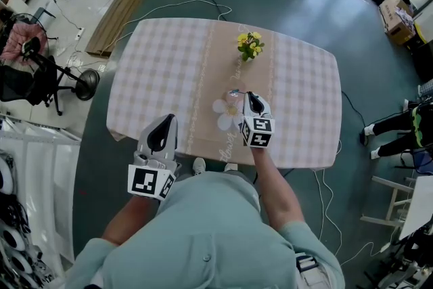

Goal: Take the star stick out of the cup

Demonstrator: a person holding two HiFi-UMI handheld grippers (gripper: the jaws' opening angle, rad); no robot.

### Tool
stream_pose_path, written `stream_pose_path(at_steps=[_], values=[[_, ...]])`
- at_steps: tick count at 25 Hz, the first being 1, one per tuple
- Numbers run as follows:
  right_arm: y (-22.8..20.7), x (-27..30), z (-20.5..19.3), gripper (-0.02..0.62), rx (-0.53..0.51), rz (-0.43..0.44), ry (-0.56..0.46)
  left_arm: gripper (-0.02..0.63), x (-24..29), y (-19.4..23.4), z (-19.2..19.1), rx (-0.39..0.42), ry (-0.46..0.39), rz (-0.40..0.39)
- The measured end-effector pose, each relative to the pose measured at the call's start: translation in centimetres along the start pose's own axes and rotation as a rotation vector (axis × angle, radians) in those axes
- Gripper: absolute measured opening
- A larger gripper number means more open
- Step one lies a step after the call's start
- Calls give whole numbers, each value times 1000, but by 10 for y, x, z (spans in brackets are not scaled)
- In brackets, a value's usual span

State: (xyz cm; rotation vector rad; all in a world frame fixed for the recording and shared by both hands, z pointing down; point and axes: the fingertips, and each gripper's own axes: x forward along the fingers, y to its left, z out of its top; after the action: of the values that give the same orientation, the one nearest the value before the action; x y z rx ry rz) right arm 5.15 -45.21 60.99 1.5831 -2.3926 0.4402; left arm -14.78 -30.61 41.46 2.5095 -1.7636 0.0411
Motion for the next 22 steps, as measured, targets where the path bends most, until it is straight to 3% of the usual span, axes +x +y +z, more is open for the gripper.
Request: stream_pose_path(at_steps=[22], values=[[11, -5, 17, 14, -64, 17, -3, 4, 2, 0, 2, -7, 1, -11]])
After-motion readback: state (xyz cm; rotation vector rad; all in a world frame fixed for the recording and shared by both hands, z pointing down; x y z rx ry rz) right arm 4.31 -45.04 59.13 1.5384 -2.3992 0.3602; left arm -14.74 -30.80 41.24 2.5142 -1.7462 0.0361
